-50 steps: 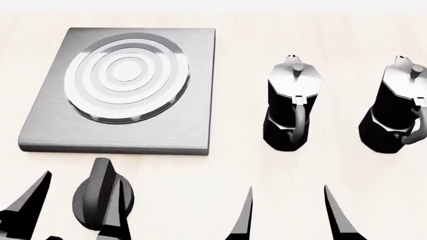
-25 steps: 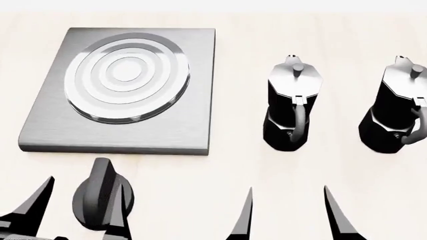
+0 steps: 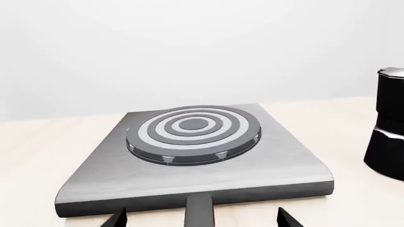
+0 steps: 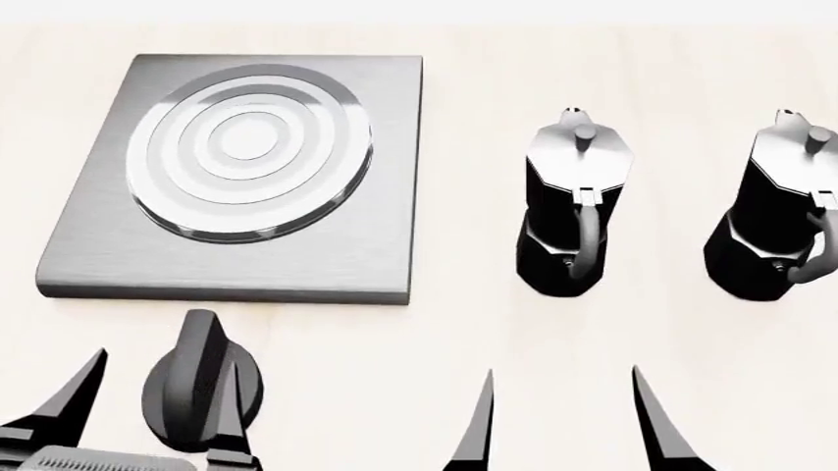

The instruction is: Turn off the stove.

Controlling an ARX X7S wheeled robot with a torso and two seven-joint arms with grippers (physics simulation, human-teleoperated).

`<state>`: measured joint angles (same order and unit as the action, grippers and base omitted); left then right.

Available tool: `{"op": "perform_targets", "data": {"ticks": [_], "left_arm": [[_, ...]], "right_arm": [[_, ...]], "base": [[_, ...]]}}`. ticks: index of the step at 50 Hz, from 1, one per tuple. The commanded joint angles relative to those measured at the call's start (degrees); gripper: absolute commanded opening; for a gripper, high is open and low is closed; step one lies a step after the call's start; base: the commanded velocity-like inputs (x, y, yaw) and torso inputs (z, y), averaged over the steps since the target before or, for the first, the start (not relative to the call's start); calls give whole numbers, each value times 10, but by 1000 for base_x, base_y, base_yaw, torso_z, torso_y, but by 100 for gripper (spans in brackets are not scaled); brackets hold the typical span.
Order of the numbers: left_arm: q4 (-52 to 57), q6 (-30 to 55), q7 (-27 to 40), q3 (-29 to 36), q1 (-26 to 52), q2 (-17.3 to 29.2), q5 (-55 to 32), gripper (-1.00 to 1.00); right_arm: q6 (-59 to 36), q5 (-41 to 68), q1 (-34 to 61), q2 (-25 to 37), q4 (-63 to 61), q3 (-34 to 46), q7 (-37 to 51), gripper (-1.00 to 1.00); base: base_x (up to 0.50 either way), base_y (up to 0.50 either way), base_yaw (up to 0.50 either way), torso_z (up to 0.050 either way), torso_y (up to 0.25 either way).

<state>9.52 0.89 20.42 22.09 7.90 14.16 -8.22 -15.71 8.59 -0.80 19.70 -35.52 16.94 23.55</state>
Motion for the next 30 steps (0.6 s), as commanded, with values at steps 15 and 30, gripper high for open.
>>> {"op": "perform_targets", "data": {"ticks": [15,30], "left_arm": [[-56,-18,5,-3,19,0,-3,100],[-96,-23,6,-1,38,-4,-4,100]], "right_arm": [[3,1,0,4,2,4,4,100],[4,3,1,6,5,8,4,100]], "base": [[0,0,0,0,0],[0,0,0,0,0]]}}
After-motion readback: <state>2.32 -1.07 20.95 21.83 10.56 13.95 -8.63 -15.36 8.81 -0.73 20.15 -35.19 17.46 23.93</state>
